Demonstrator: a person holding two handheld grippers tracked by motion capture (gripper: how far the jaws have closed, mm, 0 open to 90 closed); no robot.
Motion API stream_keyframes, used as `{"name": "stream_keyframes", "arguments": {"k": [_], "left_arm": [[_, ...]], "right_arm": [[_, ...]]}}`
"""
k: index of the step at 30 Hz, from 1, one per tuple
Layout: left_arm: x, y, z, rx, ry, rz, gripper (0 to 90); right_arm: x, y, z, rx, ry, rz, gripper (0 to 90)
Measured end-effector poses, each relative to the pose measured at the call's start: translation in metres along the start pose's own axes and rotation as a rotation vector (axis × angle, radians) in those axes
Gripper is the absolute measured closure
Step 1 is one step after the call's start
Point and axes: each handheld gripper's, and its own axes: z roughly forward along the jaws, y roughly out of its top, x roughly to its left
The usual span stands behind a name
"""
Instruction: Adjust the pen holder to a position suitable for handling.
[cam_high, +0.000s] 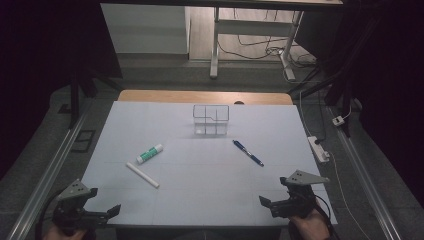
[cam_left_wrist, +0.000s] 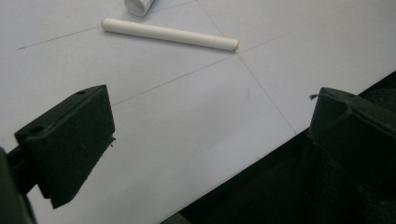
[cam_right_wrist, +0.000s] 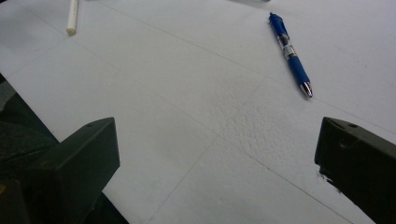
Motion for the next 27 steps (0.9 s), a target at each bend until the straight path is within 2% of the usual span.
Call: {"name": "stream_keyframes", "arguments": {"k": [4, 11, 20, 27], "left_arm": [[-0.0001, -0.0003, -0.0003, -0.005, -0.007, 0.006, 0.4], [-0.0028, 0.0005, 0.0014, 0.011, -0.015, 0.039, 0.5], [-0.002, 0.0007, 0.0011, 0.011, -0.023, 0.033, 0.0], [-0.0032, 0.0012, 0.0023, 0.021, -0.021, 0.041, 0.0]], "right_arm": [[-0.0019, 0.0, 0.0004, -0.002, 0.014, 0.016, 0.0], [-0.0039, -0.0001, 0.0008, 0.003, 0.032, 0.032, 0.0], [-0.0043, 0.0006, 0.0015, 0.015, 0.018, 0.042, 0.0], [-0.0041, 0.001, 0.0009, 0.011, 0.027, 0.036, 0.0]]}}
